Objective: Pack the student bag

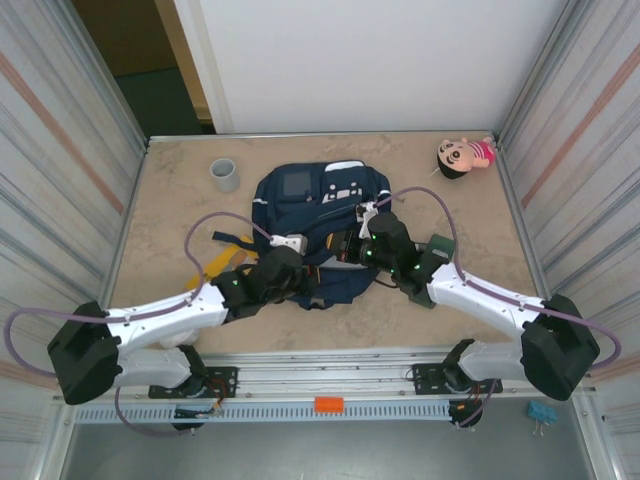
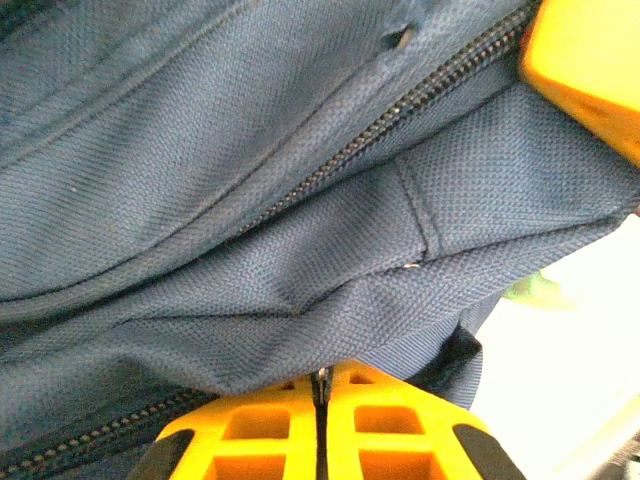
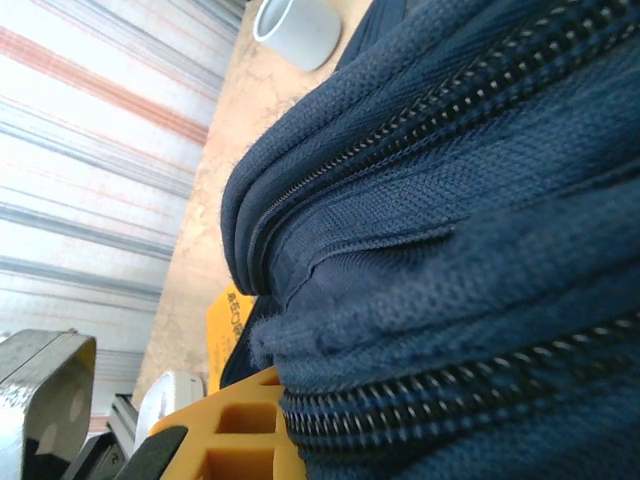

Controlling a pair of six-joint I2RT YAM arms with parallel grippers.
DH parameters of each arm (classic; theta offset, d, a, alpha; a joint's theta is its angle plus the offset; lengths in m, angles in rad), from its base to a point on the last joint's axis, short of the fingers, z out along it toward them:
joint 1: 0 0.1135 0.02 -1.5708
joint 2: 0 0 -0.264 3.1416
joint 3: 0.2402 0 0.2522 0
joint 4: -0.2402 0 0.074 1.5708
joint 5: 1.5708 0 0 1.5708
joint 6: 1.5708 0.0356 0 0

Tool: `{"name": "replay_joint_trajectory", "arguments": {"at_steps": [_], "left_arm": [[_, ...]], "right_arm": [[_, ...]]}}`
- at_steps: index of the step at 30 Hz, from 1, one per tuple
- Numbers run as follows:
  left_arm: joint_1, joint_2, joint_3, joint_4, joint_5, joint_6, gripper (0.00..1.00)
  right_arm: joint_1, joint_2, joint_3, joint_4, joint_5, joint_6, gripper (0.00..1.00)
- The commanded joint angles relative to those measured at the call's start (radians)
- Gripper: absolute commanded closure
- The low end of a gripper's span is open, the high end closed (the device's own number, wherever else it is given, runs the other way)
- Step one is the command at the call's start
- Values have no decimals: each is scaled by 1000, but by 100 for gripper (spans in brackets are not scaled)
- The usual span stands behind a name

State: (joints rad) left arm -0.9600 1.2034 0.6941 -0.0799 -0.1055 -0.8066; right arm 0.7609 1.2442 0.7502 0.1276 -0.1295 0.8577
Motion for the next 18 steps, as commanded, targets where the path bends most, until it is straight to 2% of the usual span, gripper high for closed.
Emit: {"name": "replay_joint_trajectory", "arguments": {"at_steps": [1,5,8,13,16,18], "left_arm": [[46,-51,-36,118,181,-20,100],[90,-91,-52,43,246,13,100],[113,-124,-34,-79,239,97,100],[117,-159,5,-306,83,241,100],[127,-177,-17,-346,-27,271,100],[141,-194,-33,-336,-56,285,100]], "right_arm": [[-13,6,52,-8,-51,-100,100],[-48,6,55,-12,-128,-130,100],[-67,9,89,-64,-211,-193,100],[-113,4,155,-210,-283,-293,100],[-167,-10,183,-243,-314,-305,100],[-209,-13,198,-238,-373,-298,100]]}}
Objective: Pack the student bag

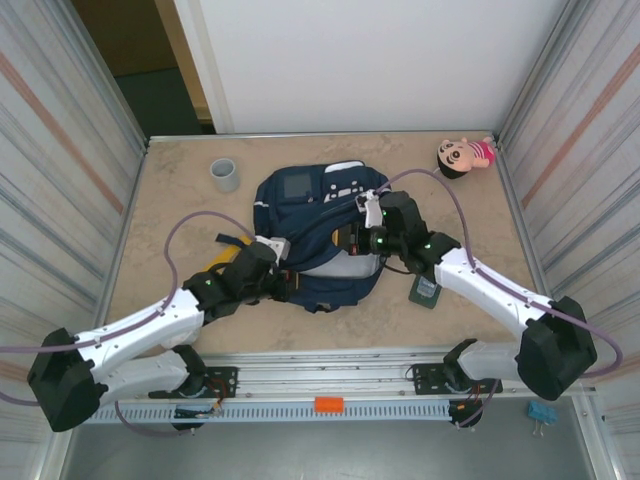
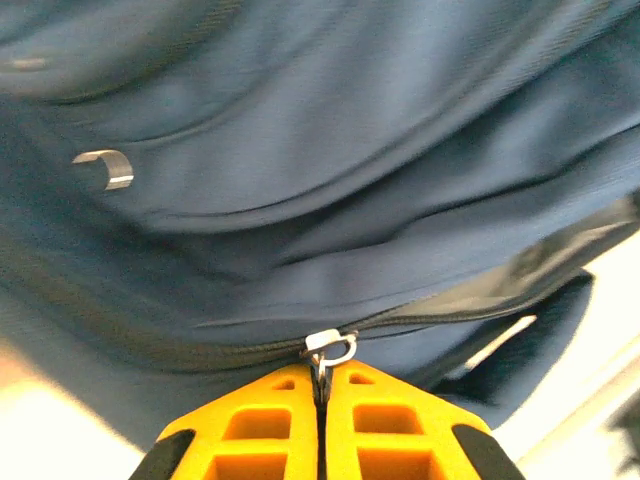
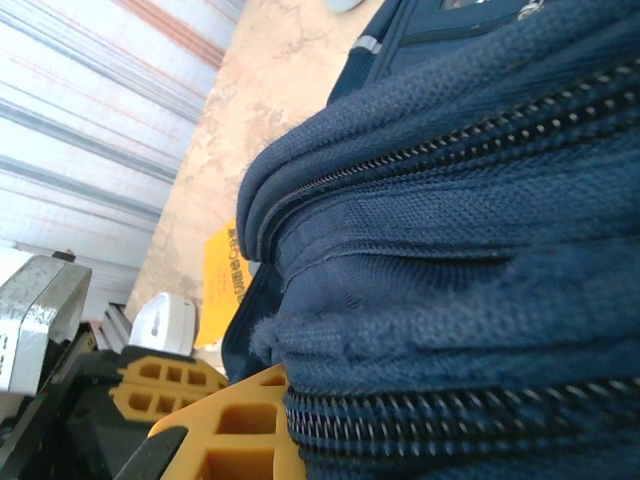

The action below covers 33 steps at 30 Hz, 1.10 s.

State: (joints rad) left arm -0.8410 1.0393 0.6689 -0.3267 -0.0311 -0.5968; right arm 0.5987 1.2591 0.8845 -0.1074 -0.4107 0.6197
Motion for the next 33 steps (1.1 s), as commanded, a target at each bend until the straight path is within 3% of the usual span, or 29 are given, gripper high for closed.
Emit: {"name": "replay_joint_trajectory", "arguments": {"at_steps": [1,4,5,7,9,11,13,15,18,20,23,28,33], "left_arm": [[27,-38,-19,-66,-140,92,100],[26,-52,-48,47,-76,123,100],[27,-54,-59,93,-46,115,100],[26,-55,-92,222,23,85,100],[25,-51,-114,315,65,55,100],[23,-42,-121,369,91,42,100],[19,-32,-114,379,111,60,100],[10,-23,-100,366,120,87,100],[8,-23,-88,303,51,90,100],[13,-26,-85,237,-48,79,100],[54,-32,-83,155,-117,66,100],[151,-35,-123,203,-67,102,100],[227,19,-122,276,-68,139,100]], "right_arm": [[-70,-26,73,-3,-126,-57,100],[-103,-7,106,-23,-183,-42,100],[-103,-4,107,-19,-180,-27,95],[-86,-10,60,17,-96,93,65],[-44,-33,-75,177,-16,268,50],[16,-43,-199,372,52,409,47],[73,-48,-236,419,141,443,47],[115,-47,-235,413,206,431,53],[109,-33,-202,371,193,397,77],[73,-44,-175,327,148,355,90],[-10,-72,-103,198,23,256,99],[-142,-66,108,-77,-235,38,100],[-226,5,279,-212,-434,-84,100]]}}
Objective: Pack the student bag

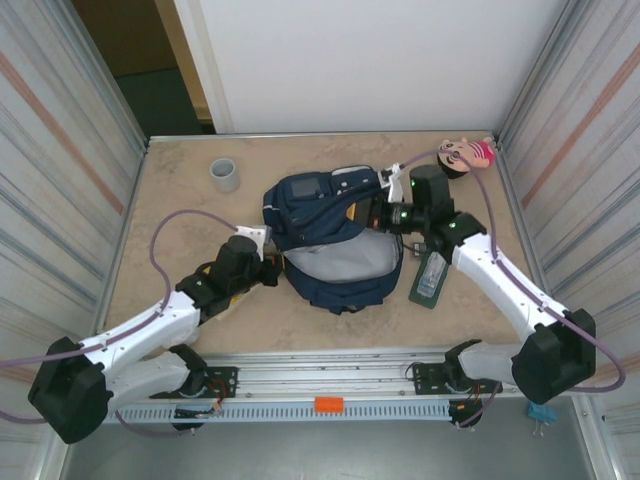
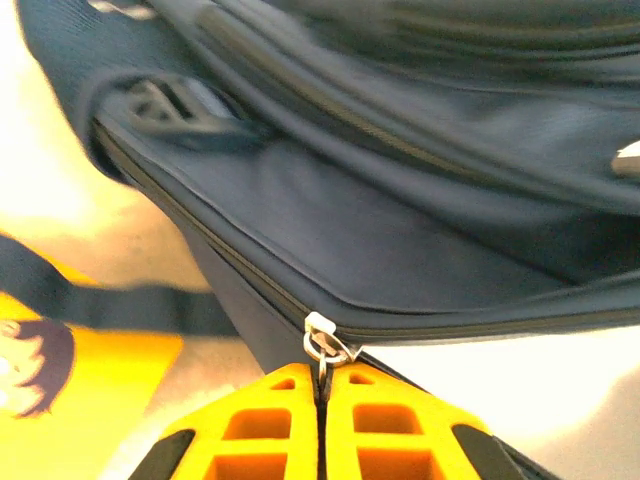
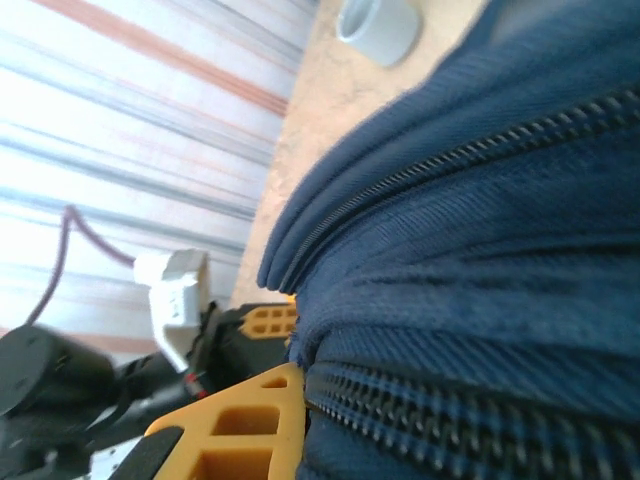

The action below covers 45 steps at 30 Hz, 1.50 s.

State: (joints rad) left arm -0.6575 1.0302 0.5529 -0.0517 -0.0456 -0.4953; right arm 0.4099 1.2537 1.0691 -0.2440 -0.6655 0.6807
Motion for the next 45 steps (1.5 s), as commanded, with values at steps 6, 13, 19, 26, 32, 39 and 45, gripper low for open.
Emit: {"name": "replay_joint_trajectory", "arguments": {"at_steps": [6,13,19,26,32,39,45], "left_arm": [[176,149,31,68,-51,40,100],[216,384,149,113,-60,64,100],[241,448,168,177,-112,58,99],[249,384,174,176,-59,64,62],[250,185,154,23,-24,22,34],[341,80,93,-102,60,-52,25],[473,79,14,-78,117,-173,28]], "right_arm": [[-59,80,200,-148,-285,-231,100],[-57,154,317,-260,-370,-335,100],[-70,181,382,-361,-392,-421,100],[-69,227,379,-305,-211,-334,100],[-74,259,313,-98,-101,-279,100],[-86,282,140,158,47,-202,97],[-90,362,77,270,114,-164,92]]}}
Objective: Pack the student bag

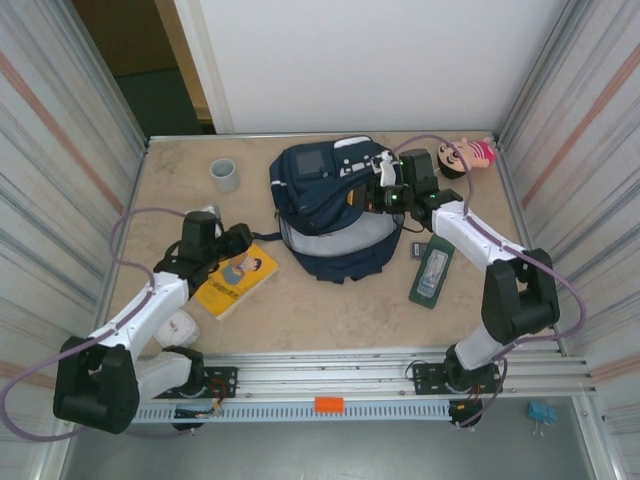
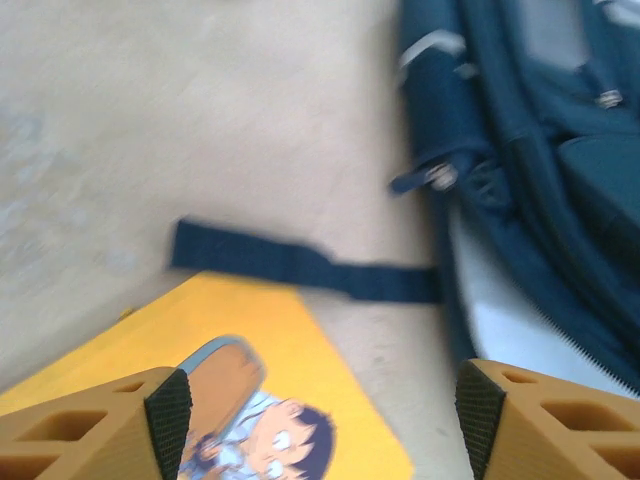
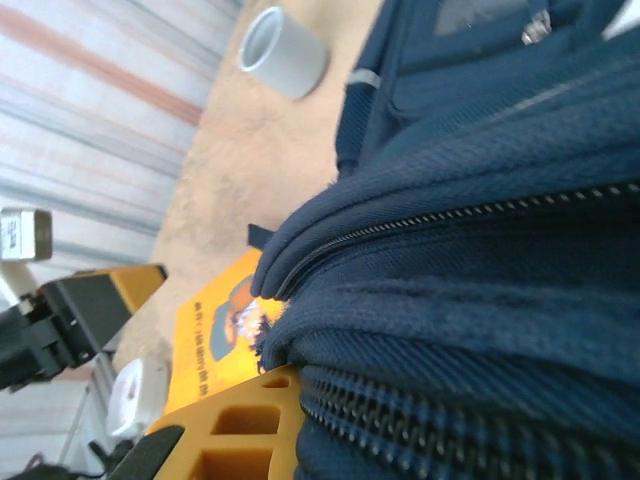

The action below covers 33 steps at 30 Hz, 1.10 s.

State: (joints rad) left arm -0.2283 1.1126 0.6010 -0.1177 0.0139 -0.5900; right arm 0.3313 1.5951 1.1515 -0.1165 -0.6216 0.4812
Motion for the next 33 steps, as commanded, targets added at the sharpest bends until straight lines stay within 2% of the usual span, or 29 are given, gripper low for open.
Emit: {"name": "replay_joint_trajectory", "arguments": {"at_steps": [1,4,6,8,13,17,20,24,27,30,33], "left_arm": [[66,-1,-52,14,85,-98,28],[122,9,-95,58,136,-131,27],[136,13,-113,48,128,-147,29],[139,11,-132,36,115,-170,34],[139,-26,-200,39,141,-232,39],[138,-103,-280,53,178,-326,42],[105,-171,-332,38,184,-371,43],[26,-270,-328,-82,103,-386,41],[20,-331,-278,-164,35,-349,37],[48,-353,-212,-233,-73,-269,33],[147,-330,-185,-205,-72,-194,28]], "right_arm": [[-15,32,-3,141,78,48,84],[-12,31,-9,109,94,66,60],[-5,1,-36,69,137,72,54],[3,-31,-76,16,169,77,51],[8,-77,-182,-112,180,90,37],[34,-119,-220,-226,263,75,35],[52,-155,-225,-296,314,64,35],[65,-218,-227,-352,322,65,33],[97,-264,-189,-409,356,53,34],[168,-298,-140,-432,404,40,34],[250,-298,-130,-362,417,64,35]]}}
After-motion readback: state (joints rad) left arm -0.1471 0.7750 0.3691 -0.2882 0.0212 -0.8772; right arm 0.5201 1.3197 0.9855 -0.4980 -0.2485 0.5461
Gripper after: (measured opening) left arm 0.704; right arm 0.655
